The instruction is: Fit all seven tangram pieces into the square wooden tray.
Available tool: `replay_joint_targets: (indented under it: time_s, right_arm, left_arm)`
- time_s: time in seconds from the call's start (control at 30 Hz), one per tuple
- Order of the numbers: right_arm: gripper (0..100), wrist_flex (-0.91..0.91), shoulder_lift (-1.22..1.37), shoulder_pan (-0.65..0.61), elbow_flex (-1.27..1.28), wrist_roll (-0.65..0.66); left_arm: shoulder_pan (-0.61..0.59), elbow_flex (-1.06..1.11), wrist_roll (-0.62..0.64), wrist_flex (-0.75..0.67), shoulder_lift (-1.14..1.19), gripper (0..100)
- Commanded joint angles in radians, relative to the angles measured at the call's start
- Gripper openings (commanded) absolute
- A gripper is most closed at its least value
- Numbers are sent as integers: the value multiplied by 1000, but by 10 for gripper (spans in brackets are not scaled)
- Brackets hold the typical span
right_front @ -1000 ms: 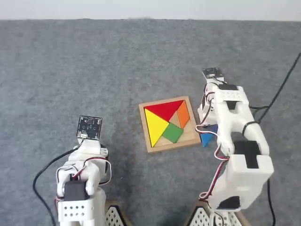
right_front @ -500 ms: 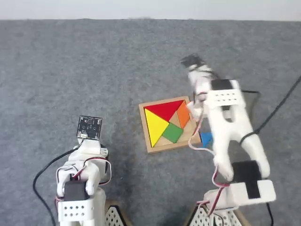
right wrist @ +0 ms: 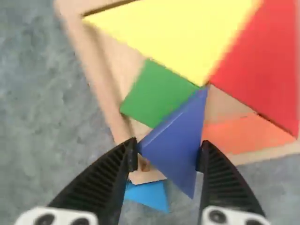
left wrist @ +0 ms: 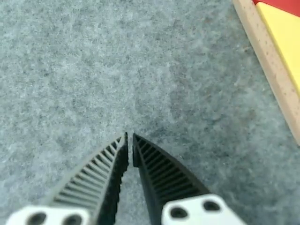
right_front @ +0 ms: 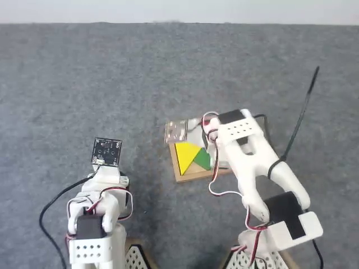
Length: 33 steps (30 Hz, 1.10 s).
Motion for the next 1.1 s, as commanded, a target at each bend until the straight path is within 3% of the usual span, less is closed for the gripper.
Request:
replay_joint_targets:
  time_s: [0.0,0.27,0.4,0.53,0.67,0.77,0.9,0.93,1.0,1.07]
  right_arm:
    - [187,4,-61,-8,-9,121]
    - [187,12,-61,36,-8,450]
    - [188,22,-67,59,-12,443]
    - [188,116,-139,79,-95,347]
    - [188,163,-240,73,-172,83]
    - [180,143,-278,27,-178,-249]
    - [0,97,-255,-61,-152,-678]
    - [8,70,-251,-71,-135,-766]
    - [43,4,-239,-74,-86,-902]
    - [14,-96,-228,-76,-28,-971]
  left_arm:
    - [5,-10,-2,3,-15,21]
    - [5,-10,-2,3,-15,21]
    - [5,-10,-2,3,-15,21]
    - [5,-10,-2,3,-15,21]
    - [5,-10,-2,3,-15,21]
    - [5,-10,-2,3,-15,21]
    - [5,-10,-2,3,-15,21]
    - [5,-10,-2,3,-15,21]
    - [5,-10,-2,3,-15,21]
    - [5,-10,-2,3,-15,21]
